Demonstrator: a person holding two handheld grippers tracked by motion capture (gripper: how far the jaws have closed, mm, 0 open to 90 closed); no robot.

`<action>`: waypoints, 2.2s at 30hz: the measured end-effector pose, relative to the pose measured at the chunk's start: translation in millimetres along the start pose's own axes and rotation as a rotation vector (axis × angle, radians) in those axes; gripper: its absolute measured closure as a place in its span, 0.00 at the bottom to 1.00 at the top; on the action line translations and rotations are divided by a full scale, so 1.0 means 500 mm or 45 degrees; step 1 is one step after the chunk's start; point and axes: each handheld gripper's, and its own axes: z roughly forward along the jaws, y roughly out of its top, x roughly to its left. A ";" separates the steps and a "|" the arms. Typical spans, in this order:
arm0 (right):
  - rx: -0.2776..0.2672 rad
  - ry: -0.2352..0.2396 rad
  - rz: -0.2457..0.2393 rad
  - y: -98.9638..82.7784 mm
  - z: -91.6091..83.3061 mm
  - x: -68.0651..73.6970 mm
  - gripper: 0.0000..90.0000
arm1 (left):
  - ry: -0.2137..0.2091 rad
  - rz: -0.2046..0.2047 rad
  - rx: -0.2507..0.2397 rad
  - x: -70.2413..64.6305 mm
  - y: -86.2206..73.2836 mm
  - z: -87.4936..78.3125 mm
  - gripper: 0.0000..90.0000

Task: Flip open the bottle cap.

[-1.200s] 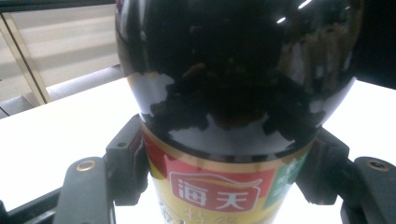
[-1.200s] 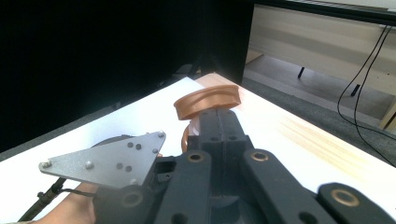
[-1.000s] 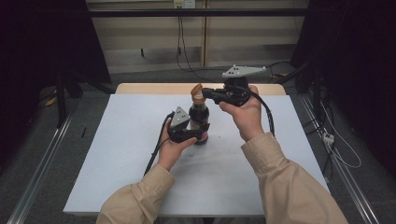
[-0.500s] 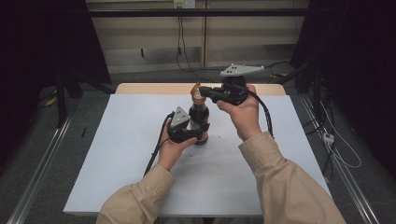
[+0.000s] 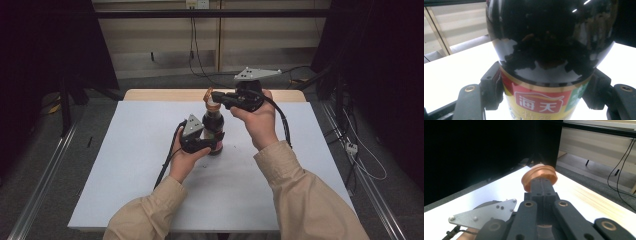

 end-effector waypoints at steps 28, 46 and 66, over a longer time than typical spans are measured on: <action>-0.082 -0.016 0.060 -0.021 -0.034 -0.006 0.72 | -0.015 -0.047 -0.001 0.005 0.000 -0.008 0.30; -0.133 -0.014 0.047 -0.105 -0.092 -0.016 0.43 | -0.158 -0.089 0.059 0.016 0.016 -0.075 0.10; -0.108 0.006 0.016 -0.200 -0.110 -0.010 0.37 | -0.164 -0.036 0.034 0.037 -0.006 -0.167 0.04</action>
